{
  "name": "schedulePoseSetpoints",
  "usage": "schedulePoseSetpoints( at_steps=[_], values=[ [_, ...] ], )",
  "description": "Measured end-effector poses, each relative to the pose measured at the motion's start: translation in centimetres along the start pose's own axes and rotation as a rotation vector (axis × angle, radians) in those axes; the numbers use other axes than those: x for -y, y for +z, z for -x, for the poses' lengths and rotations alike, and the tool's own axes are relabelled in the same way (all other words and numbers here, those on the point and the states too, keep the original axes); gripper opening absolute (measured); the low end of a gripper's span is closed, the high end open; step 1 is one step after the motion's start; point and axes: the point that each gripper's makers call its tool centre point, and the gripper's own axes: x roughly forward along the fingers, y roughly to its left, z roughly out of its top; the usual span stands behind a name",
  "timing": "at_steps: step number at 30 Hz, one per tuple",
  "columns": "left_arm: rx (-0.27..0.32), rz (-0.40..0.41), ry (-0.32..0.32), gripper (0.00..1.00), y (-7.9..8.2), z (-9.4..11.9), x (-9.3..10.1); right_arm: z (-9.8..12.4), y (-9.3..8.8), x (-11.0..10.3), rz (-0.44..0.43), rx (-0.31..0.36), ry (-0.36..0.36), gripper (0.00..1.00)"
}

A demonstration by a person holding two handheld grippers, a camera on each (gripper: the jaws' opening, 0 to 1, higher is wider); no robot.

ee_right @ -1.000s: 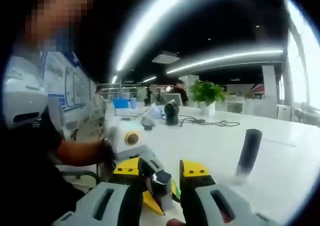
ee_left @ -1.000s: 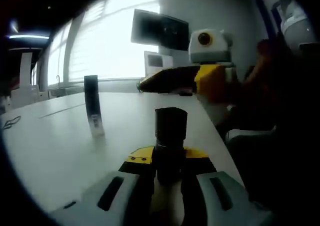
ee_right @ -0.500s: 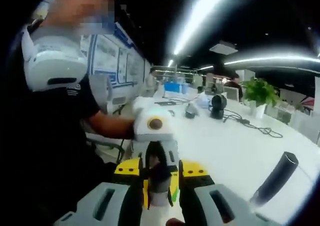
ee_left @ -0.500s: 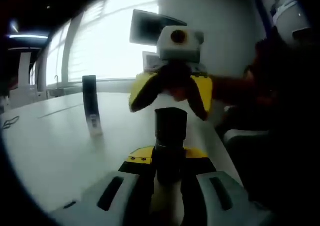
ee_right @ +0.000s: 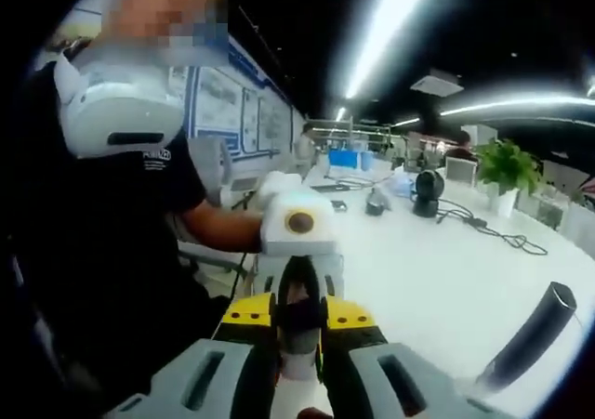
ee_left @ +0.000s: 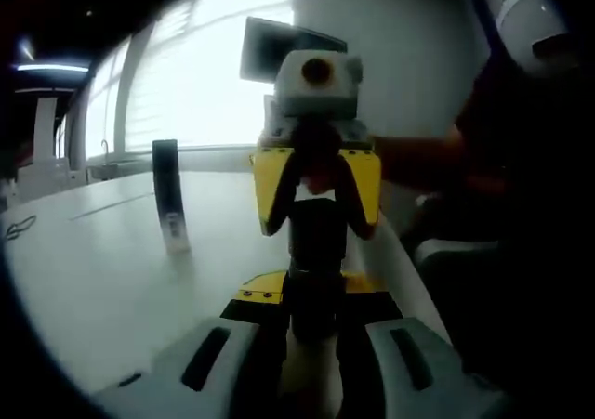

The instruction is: Pick up cosmetic bottle twist off cap place on table pick up cap screw tight cap place on table

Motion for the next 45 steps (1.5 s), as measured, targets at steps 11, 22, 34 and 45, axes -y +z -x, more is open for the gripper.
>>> schedulePoseSetpoints(
  at_steps=[11,22,34,45],
  values=[
    [0.001,-0.01,-0.003,0.1,0.09,-0.08,0.1,0.03,-0.02,-0.2,0.04,-0.036,0.001,0.11],
    [0.0,0.001,0.002,0.1,0.03,0.01,-0.1,0.15,-0.08,0.07,0.035,-0.035,-0.052,0.11],
    [0.0,-0.005,0.002,0.1,0.0,0.0,0.0,0.19,-0.08,0.05,0.02,-0.036,-0.083,0.11],
    [-0.002,-0.016,0.021,0.1,-0.01,0.07,-0.27,0.26,-0.29,0.43,0.004,-0.071,-0.18,0.11]
  ],
)
